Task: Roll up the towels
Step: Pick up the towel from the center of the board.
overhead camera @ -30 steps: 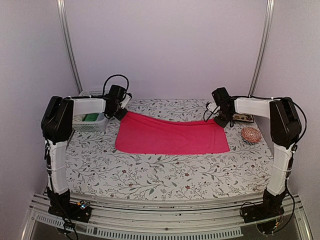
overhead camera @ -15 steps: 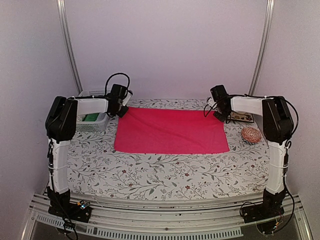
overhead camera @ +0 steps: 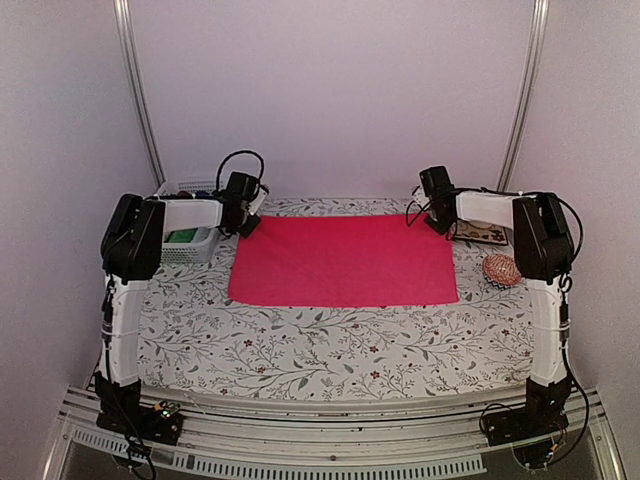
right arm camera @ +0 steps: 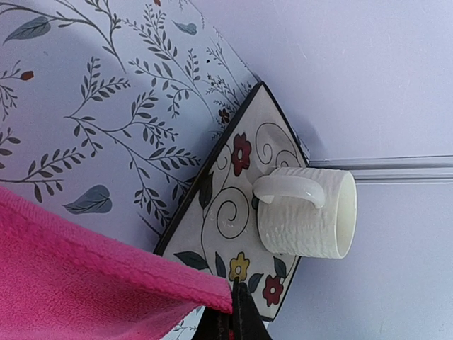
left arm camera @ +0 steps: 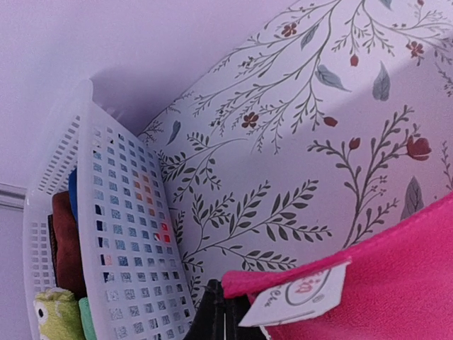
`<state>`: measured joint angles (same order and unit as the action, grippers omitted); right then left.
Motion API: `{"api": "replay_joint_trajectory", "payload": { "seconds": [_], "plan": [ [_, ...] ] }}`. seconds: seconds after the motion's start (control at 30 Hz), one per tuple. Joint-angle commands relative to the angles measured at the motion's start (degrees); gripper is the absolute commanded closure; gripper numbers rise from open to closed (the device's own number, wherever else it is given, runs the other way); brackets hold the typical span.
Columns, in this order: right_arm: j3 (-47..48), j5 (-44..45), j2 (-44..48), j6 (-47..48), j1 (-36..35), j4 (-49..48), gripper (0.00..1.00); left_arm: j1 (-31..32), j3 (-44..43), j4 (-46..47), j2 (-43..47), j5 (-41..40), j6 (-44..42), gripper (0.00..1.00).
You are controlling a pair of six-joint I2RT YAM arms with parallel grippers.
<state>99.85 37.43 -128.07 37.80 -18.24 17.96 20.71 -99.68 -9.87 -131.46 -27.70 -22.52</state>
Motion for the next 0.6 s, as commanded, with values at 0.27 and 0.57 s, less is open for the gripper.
{"api": "replay_joint_trajectory", "payload": {
  "seconds": [0.27, 0.57],
  "plan": [
    [-0.27, -1.58, 1.67, 0.04, 0.86, 0.49, 0.98, -1.23, 1.1, 1.34, 1.92, -1.06, -0.12, 1.0],
    [-12.49, -8.15, 13.23, -5.86, -1.15, 6.83, 0.98, -1.04, 14.44, 2.99, 13.85, 3.04, 0.0, 1.0]
  ]
}}
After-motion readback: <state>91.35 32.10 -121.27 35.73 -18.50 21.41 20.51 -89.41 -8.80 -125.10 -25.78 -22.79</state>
